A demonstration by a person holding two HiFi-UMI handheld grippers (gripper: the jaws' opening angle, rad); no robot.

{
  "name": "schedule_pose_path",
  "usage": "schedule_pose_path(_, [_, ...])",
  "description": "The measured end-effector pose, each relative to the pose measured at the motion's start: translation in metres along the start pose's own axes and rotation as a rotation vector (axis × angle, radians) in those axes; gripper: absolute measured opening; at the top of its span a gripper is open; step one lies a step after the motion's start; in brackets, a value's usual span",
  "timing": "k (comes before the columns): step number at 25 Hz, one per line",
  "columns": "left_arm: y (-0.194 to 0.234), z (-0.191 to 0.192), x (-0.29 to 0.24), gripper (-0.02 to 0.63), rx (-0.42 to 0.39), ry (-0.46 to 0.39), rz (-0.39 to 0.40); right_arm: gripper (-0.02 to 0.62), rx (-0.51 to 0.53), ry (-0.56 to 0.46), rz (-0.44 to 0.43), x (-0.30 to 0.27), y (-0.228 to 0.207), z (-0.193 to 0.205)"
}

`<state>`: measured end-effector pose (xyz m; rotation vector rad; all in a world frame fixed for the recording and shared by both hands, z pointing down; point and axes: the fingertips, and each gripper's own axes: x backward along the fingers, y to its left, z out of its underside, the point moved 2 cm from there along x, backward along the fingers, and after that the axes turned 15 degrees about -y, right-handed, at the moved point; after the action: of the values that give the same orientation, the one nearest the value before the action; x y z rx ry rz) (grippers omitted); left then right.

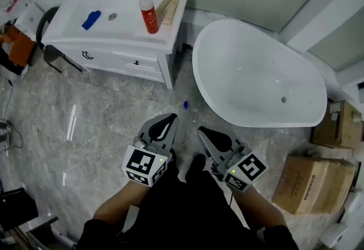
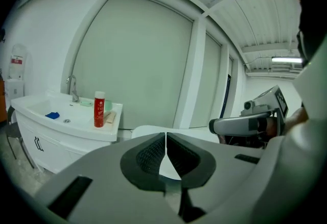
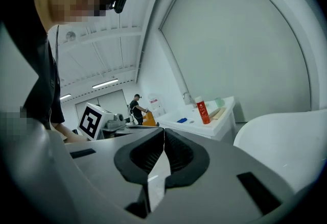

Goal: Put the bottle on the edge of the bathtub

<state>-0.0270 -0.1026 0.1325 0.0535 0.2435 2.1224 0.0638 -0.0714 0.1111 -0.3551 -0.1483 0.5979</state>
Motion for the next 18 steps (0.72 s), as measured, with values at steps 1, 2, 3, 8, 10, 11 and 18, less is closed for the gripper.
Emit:
schedule_pose_path(1, [-0.001,-0.006,0.004,0.021,-0.002,-0.001,0.003,0.028,0.011,-0.003,0.007,0.001,0.004,-0.005])
schedule_pose_path(2, [-0.001,-0.011,0.009,0.021,-0.004,-0.003,0.004,0.028,0.022,-0.004,0.012,0.001,0.009,-0.009])
schedule_pose_path(3, [-0.001,-0.017,0.014,0.021,-0.005,-0.006,0.006,0.028,0.032,-0.006,0.017,0.002,0.014,-0.012])
schedule_pose_path(8, [0.001,-0.038,0.044,0.021,-0.007,-0.008,0.035,0.028,0.047,-0.026,0.064,0.006,0.038,-0.025])
schedule_pose_path(10, [0.005,-0.043,0.057,0.021,-0.014,-0.002,0.051,0.028,0.062,-0.044,0.09,0.006,0.045,-0.028])
schedule_pose_path(11, [0.007,-0.044,0.064,0.021,-0.012,0.0,0.05,0.028,0.069,-0.055,0.103,0.007,0.048,-0.03])
schedule_pose_path(18, [-0.003,-0.058,0.099,0.021,-0.005,-0.034,0.063,0.028,0.089,-0.121,0.145,0.033,0.074,-0.043])
